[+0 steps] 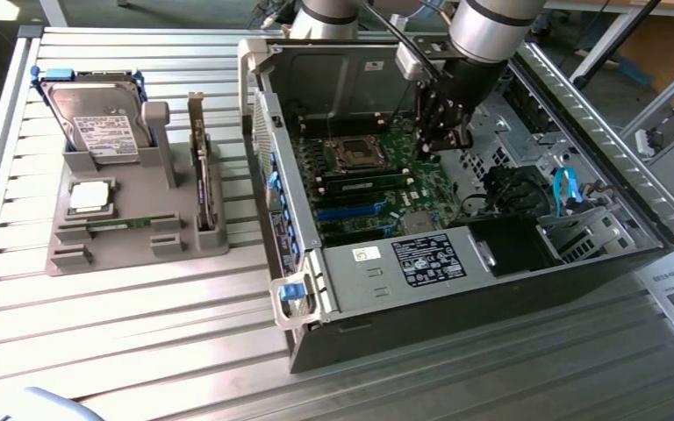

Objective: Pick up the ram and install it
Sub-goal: 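Press down the ram until it locks into place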

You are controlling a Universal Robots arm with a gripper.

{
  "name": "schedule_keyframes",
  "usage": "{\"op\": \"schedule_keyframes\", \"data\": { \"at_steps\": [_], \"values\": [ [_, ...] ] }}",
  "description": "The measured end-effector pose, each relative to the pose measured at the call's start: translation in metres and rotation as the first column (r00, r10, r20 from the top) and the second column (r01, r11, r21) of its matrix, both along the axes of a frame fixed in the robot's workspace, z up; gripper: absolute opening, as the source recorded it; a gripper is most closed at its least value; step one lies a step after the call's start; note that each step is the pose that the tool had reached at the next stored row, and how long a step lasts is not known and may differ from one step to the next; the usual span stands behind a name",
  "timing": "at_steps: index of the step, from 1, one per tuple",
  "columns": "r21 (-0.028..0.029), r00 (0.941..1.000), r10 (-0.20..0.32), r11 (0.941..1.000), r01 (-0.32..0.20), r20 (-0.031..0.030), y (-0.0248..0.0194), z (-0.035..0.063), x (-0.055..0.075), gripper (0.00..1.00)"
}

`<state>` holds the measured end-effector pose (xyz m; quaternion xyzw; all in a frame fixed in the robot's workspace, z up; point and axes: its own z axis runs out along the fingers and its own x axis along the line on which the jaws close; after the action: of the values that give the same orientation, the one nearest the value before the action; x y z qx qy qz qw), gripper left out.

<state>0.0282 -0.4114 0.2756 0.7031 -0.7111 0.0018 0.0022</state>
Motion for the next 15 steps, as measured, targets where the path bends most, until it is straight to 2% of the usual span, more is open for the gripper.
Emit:
{"op": "schedule_keyframes", "data": {
  "at_steps": [15],
  "values": [
    [0.0,1.0,0.0,1.0,0.0,0.0004,0.0,-0.0217,0.0,0.1]
  ]
}}
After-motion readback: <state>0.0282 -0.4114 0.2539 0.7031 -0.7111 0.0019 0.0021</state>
